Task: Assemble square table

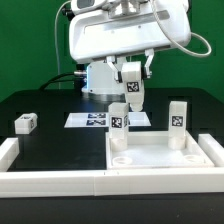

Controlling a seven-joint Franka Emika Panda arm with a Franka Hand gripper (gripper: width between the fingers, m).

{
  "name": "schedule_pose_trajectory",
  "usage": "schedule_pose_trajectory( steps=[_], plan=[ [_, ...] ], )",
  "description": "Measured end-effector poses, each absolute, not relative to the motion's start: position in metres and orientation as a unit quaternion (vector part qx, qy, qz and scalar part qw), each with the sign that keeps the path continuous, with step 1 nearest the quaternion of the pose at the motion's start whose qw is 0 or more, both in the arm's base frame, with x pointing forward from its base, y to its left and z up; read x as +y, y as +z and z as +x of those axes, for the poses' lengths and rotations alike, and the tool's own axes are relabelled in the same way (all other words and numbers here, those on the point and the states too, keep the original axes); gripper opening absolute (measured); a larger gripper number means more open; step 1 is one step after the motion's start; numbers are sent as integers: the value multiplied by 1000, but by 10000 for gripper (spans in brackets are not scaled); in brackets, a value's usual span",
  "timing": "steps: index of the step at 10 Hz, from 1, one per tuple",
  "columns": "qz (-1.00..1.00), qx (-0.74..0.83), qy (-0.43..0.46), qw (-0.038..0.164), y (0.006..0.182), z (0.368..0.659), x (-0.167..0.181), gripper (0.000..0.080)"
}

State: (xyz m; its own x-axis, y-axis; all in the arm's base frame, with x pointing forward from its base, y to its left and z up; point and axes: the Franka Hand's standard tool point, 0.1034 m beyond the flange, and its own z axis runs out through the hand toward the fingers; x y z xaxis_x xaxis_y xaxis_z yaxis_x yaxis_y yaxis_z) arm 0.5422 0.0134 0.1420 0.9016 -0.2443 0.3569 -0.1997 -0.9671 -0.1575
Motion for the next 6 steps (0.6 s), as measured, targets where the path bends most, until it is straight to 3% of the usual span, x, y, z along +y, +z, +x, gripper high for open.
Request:
schedule_pose_trajectory(
  steps=[2, 4, 5, 6],
  plan=[
    [-972, 114, -199, 50, 138, 541, 13, 294],
    [-971, 110, -205, 56, 135, 551, 37, 294],
    [-967, 102, -230, 42, 132, 561, 39, 294],
    [-968, 92, -231, 41, 127, 564, 46, 294]
  ],
)
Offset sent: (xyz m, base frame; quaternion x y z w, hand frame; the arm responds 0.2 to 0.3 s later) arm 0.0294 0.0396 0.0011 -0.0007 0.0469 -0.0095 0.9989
